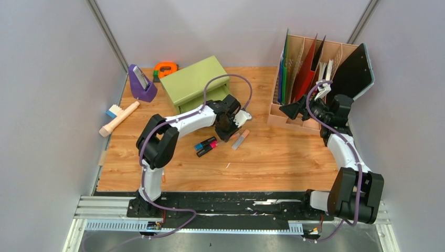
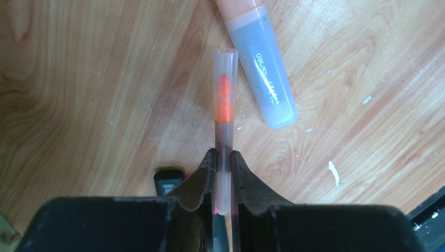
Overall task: Organize the desk
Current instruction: Pick up the stationery from the center of the board, then place the stationery in the drawer.
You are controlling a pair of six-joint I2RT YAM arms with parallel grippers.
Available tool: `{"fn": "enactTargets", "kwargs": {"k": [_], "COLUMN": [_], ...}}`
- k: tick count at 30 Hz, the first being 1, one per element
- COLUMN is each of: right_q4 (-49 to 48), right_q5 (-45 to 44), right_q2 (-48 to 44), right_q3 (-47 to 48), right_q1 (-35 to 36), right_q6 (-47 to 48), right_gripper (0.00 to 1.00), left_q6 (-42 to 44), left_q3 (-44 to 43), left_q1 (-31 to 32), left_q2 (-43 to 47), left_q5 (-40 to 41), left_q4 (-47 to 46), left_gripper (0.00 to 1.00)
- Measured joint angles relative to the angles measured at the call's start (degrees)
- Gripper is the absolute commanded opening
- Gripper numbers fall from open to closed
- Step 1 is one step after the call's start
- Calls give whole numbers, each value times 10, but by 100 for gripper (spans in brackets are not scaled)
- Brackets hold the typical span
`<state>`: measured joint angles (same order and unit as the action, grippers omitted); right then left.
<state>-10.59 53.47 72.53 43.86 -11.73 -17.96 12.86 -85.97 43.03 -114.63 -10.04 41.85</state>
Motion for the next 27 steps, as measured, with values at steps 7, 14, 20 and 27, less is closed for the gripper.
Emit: {"fn": "enactTargets", "kwargs": {"k": [7,14,20,27], "right_q4": [0,0,0,0], "right_q5": [0,0,0,0], "right_q2": [0,0,0,0], "right_q3": [0,0,0,0], "right_q1": [0,0,0,0], "right_q6": [0,0,0,0], "right_gripper": [98,98,98,98], "left_q6": [12,36,67,98], "left_q3": [-36,-121,-174,-178], "left_q1": [-5,-43,-103,-136], "left_q2": [46,88,101,98], "left_q5": [-2,7,33,57], "left_q4": [34,73,96,110], "left_gripper": [0,0,11,54]}}
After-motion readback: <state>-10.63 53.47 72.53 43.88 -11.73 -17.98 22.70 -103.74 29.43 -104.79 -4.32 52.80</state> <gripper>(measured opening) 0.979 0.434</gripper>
